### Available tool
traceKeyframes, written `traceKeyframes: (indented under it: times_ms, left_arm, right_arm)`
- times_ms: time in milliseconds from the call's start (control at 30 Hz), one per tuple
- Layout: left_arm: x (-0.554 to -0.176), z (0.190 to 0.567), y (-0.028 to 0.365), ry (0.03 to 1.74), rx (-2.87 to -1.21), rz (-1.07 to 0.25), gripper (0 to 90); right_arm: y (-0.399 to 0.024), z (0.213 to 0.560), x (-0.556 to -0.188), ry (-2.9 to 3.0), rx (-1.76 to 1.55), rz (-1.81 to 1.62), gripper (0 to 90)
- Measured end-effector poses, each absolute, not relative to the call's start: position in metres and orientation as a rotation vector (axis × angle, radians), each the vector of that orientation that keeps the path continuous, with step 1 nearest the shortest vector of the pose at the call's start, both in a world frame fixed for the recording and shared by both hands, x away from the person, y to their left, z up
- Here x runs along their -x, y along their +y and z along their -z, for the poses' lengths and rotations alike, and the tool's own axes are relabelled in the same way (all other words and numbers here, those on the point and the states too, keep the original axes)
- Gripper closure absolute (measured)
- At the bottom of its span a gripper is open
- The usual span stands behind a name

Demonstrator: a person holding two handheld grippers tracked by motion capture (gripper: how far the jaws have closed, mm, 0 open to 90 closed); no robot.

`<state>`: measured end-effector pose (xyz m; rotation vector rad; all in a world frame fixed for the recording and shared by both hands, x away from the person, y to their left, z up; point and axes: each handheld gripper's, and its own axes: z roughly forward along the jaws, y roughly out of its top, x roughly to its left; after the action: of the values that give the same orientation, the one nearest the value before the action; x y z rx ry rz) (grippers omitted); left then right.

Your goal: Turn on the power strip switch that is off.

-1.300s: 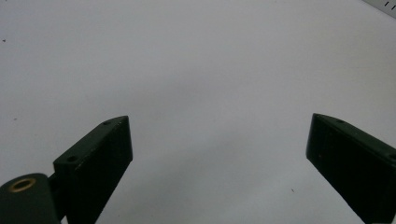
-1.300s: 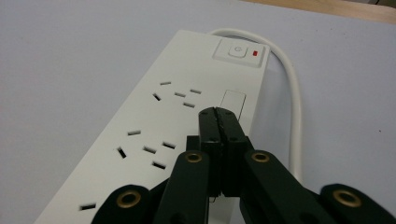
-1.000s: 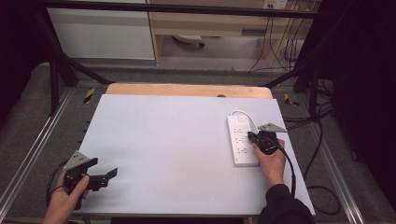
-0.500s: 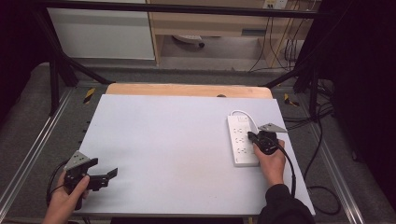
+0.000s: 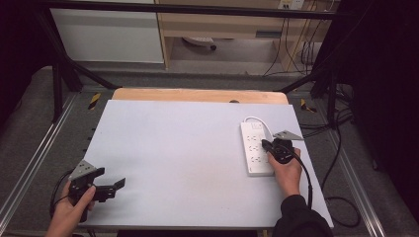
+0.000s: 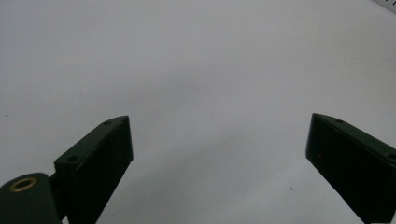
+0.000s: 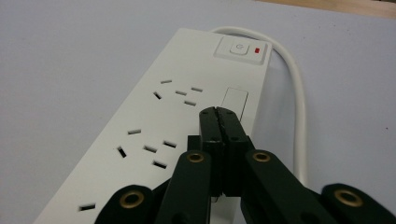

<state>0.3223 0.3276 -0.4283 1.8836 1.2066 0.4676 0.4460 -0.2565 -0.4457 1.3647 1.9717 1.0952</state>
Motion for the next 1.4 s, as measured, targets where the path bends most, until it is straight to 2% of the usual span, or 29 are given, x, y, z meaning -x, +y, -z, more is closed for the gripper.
traceKeyframes:
  times_ms: [1400]
  left_arm:
    - [-0.3218,0.4271,0.3272,1.193,-1.878,-0.472,7.8]
  right_arm:
    - [-0.2588,0.441,-0.4435,1.944,-1.346,-1.129,90.0]
